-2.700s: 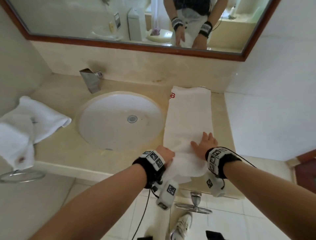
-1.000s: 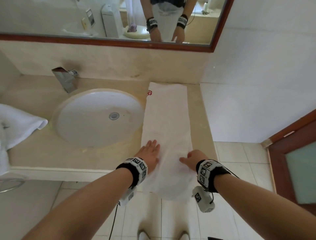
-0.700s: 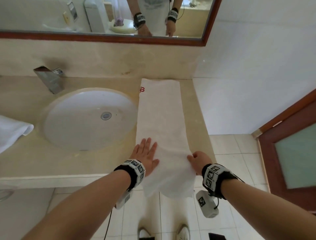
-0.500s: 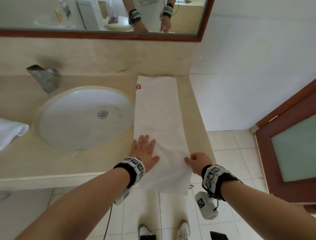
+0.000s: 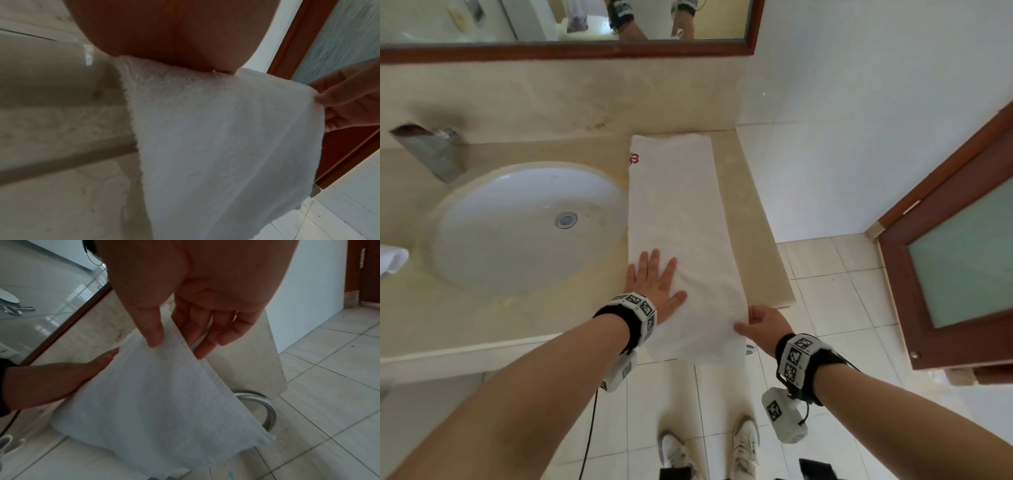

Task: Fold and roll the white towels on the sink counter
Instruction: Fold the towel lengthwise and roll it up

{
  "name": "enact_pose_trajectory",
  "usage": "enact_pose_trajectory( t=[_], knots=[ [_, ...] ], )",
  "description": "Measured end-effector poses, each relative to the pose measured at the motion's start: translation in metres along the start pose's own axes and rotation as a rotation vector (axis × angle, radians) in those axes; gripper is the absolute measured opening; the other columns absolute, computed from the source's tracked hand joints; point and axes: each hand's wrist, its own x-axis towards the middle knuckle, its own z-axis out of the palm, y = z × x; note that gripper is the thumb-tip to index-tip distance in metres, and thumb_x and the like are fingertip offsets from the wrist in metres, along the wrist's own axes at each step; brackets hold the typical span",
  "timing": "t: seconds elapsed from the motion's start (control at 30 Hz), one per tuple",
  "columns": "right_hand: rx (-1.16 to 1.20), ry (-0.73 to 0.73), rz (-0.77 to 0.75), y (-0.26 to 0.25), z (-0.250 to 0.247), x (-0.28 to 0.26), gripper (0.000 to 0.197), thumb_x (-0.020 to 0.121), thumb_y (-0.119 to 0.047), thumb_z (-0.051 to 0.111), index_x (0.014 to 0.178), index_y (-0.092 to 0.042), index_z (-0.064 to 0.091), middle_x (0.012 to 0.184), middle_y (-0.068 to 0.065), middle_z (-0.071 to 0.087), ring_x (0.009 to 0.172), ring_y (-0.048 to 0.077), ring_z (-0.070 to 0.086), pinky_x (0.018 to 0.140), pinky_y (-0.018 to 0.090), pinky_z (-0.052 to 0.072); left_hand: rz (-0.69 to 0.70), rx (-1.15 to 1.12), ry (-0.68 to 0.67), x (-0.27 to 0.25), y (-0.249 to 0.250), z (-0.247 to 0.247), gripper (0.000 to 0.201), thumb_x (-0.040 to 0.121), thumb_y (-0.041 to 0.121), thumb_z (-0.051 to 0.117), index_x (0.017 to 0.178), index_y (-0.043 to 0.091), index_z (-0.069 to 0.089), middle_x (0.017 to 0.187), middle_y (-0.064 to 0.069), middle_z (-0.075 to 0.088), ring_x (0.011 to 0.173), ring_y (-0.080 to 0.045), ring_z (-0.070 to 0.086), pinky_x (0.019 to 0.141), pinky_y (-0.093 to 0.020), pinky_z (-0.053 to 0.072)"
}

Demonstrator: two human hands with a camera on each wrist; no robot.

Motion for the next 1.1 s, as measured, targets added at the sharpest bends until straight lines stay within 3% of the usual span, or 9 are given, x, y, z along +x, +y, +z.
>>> enact_pose_trajectory(
  t=[0.13, 0.23, 0.33, 0.47, 0.53, 0.63, 0.77, 0.9, 1.1],
  knots=[
    [-0.159, -0.028, 0.066, 0.021, 0.007, 0.004, 0.057, 0.055, -0.051, 0.071, 0.106, -0.025, 0.069, 0.113, -0.002, 0.062, 0.102, 0.021, 0.064, 0.091, 0.034, 0.052, -0.003, -0.01, 0.015, 0.002, 0.001, 0.0, 0.076, 0.092, 0.063, 0.02, 0.148, 0.028, -0.016, 0.154, -0.008, -0.029, 0.142, -0.029, -0.025, 0.117, -0.048, -0.008],
    [-0.235, -0.095, 0.084, 0.026, 0.015, 0.007, 0.05, 0.073, -0.041, 0.072, 0.117, -0.019, 0.066, 0.118, -0.004, 0.062, 0.11, 0.019, 0.059, 0.097, 0.031, 0.046, -0.043, -0.104, 0.043, -0.004, 0.002, 0.0, 0.074, 0.093, 0.059, 0.026, 0.15, 0.027, -0.009, 0.156, -0.007, -0.022, 0.144, -0.028, -0.021, 0.117, -0.046, -0.007],
    [-0.254, -0.082, 0.052, 0.033, 0.02, 0.006, 0.038, 0.083, -0.036, 0.065, 0.116, -0.015, 0.066, 0.117, 0.002, 0.067, 0.104, 0.021, 0.062, 0.091, 0.032, 0.049, -0.211, -0.467, 0.365, -0.023, 0.0, 0.008, 0.067, 0.09, 0.039, 0.053, 0.145, 0.014, 0.024, 0.151, -0.018, 0.018, 0.141, -0.033, 0.014, 0.114, -0.042, 0.012],
    [-0.263, 0.031, -0.063, 0.042, 0.026, 0.001, 0.035, 0.087, -0.033, 0.061, 0.118, -0.016, 0.065, 0.114, -0.001, 0.068, 0.103, 0.017, 0.061, 0.082, 0.02, 0.04, -0.398, -0.747, 0.768, -0.067, -0.018, 0.042, 0.028, 0.073, 0.001, 0.068, 0.098, 0.0, 0.055, 0.094, -0.016, 0.055, 0.089, -0.032, 0.05, 0.082, -0.044, 0.044],
    [-0.251, 0.064, -0.106, 0.045, 0.028, -0.002, 0.034, 0.088, -0.031, 0.061, 0.117, -0.016, 0.064, 0.113, 0.0, 0.068, 0.104, 0.017, 0.061, 0.084, 0.021, 0.041, -0.333, -0.786, 0.715, -0.083, -0.018, 0.065, 0.019, 0.072, -0.006, 0.064, 0.085, 0.006, 0.055, 0.08, -0.006, 0.052, 0.075, -0.026, 0.05, 0.07, -0.033, 0.044],
    [-0.213, 0.098, -0.11, 0.045, 0.029, -0.002, 0.032, 0.089, -0.028, 0.061, 0.117, -0.014, 0.063, 0.111, 0.002, 0.068, 0.1, 0.018, 0.061, 0.09, 0.028, 0.047, -0.345, -0.846, 0.357, -0.089, -0.009, 0.097, 0.013, 0.081, 0.003, 0.059, 0.087, 0.014, 0.055, 0.082, 0.001, 0.054, 0.074, -0.018, 0.052, 0.064, -0.016, 0.038],
    [-0.221, 0.121, -0.123, 0.047, 0.031, -0.001, 0.029, 0.089, -0.028, 0.06, 0.115, -0.014, 0.063, 0.106, 0.002, 0.069, 0.093, 0.017, 0.062, 0.086, 0.029, 0.048, -0.471, -1.069, -0.045, -0.076, -0.005, 0.135, 0.066, 0.081, 0.016, 0.07, 0.138, 0.012, 0.037, 0.138, -0.008, 0.046, 0.126, -0.024, 0.047, 0.104, -0.033, 0.04],
    [-0.224, 0.106, -0.115, 0.047, 0.031, 0.001, 0.029, 0.089, -0.027, 0.059, 0.114, -0.012, 0.062, 0.106, 0.005, 0.07, 0.095, 0.023, 0.064, 0.089, 0.036, 0.05, -0.495, -1.129, -0.118, -0.061, -0.008, 0.133, 0.082, 0.081, 0.021, 0.072, 0.147, 0.015, 0.025, 0.149, -0.008, 0.036, 0.135, -0.026, 0.038, 0.109, -0.034, 0.033],
    [-0.229, 0.086, -0.098, 0.048, 0.032, 0.0, 0.03, 0.09, -0.026, 0.058, 0.117, -0.011, 0.061, 0.11, 0.006, 0.069, 0.1, 0.025, 0.062, 0.088, 0.033, 0.048, -0.462, -1.025, -0.121, -0.049, -0.012, 0.129, 0.051, 0.083, 0.024, 0.069, 0.129, 0.01, 0.053, 0.131, -0.008, 0.057, 0.119, -0.027, 0.054, 0.098, -0.029, 0.039]
  ],
)
